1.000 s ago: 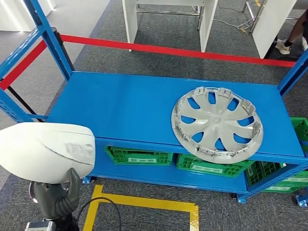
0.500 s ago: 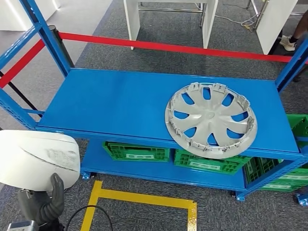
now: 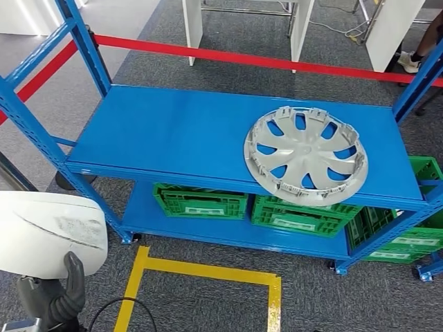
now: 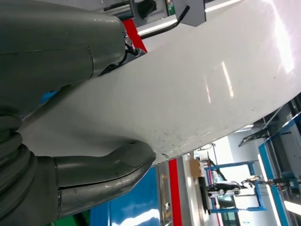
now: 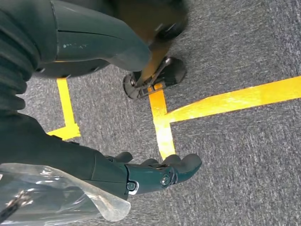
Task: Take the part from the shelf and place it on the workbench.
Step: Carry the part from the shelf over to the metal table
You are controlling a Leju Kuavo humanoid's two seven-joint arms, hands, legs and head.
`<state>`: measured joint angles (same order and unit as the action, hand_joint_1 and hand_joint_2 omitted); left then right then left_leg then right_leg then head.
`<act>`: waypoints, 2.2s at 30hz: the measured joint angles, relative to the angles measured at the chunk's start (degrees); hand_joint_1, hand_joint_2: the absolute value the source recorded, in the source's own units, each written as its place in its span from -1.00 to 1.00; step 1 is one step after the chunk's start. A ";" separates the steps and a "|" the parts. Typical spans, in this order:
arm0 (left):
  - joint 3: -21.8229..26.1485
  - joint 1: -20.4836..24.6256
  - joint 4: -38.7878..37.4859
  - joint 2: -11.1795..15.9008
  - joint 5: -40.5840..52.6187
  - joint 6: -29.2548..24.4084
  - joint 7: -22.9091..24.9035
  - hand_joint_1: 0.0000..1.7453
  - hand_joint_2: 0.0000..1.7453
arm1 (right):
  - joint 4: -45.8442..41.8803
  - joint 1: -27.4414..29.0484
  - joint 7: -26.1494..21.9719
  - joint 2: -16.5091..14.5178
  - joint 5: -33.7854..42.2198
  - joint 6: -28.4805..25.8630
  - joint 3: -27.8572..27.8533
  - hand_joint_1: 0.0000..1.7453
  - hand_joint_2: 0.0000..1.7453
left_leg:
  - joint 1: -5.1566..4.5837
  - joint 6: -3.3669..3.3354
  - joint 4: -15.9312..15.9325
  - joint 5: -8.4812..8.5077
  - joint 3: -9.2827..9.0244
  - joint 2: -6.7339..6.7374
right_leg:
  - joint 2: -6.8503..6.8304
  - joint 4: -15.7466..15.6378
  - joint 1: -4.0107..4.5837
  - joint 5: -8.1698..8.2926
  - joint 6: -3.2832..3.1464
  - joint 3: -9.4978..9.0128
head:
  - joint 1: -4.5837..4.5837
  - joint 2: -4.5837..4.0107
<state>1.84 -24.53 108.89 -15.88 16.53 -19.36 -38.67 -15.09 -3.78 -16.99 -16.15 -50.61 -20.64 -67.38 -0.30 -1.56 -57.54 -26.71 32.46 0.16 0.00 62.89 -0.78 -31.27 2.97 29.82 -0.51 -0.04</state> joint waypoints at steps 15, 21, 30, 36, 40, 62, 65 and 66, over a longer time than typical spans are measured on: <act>1.02 1.19 -0.86 -0.83 0.19 1.49 0.00 1.00 1.00 | 0.47 -0.27 1.78 -0.02 -1.33 -0.32 0.03 -1.00 1.00 | 0.31 1.81 -5.63 -4.94 -4.17 -0.24 | -0.54 -4.94 0.46 4.39 -3.28 3.93 | 0.46 0.00; 1.84 1.21 -0.87 -1.24 -0.39 1.31 0.00 1.00 1.00 | 0.62 -0.31 2.02 -0.01 -2.77 -0.42 0.14 -1.00 1.00 | -0.04 0.24 2.65 -3.55 -6.51 -0.07 | -0.37 -4.57 0.36 5.48 -1.26 5.72 | 0.40 0.00; 4.01 0.99 -0.86 -1.90 -0.97 1.75 0.00 1.00 1.00 | 0.69 -0.43 2.34 0.10 -4.37 -0.58 1.08 -1.00 1.00 | -0.20 -0.20 1.26 2.35 1.86 0.27 | -0.14 2.70 0.26 0.27 -0.69 0.27 | -0.06 0.00; 4.55 0.78 -0.82 -2.17 -0.99 1.74 0.00 1.00 1.00 | 0.89 -0.66 2.40 0.11 -4.47 -0.72 1.51 -1.00 1.00 | -0.10 1.55 -0.31 3.31 3.86 0.04 | -0.33 -8.70 0.45 -1.24 -2.72 -5.45 | 0.00 0.00; 5.39 0.58 -0.81 -2.34 -1.27 1.77 0.00 1.00 1.00 | 0.97 -0.60 2.60 0.11 -5.07 -0.95 1.78 -1.00 1.00 | 0.45 2.93 -11.76 -7.06 6.58 -0.18 | -0.78 -8.31 0.26 1.19 -3.75 -2.61 | 0.48 0.00; 8.72 0.47 -0.39 -3.78 -0.54 2.97 0.00 1.00 1.00 | 1.25 -0.45 3.12 0.11 -7.73 -2.19 3.84 -1.00 1.00 | 0.07 -0.62 2.05 -0.74 -2.21 0.14 | -0.14 2.42 0.35 -1.55 -0.99 5.51 | -0.02 0.00; 8.87 0.67 -0.39 -3.84 0.10 2.29 0.00 1.00 1.00 | 1.31 -0.58 4.02 0.13 -7.64 -2.08 3.89 -1.00 1.00 | -0.73 -0.27 0.55 2.31 1.91 -0.13 | 0.84 -5.47 0.87 -0.65 -2.15 -4.26 | 0.05 0.00; 8.86 0.70 -0.39 -3.84 0.10 2.03 0.00 1.00 1.00 | 1.33 -0.58 4.05 0.13 -7.66 -2.08 3.92 -1.00 1.00 | -0.70 0.00 0.46 2.94 2.30 -0.20 | 1.06 -8.30 1.01 -1.19 -2.29 -5.87 | 0.06 0.00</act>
<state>10.70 -23.83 108.50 -19.72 16.63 -17.34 -38.66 -13.76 -4.36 -12.94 -16.02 -58.27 -22.73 -63.47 -1.00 -1.57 -57.08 -23.76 34.76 -0.04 1.06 54.59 0.23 -32.46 0.68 23.94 -0.44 -0.04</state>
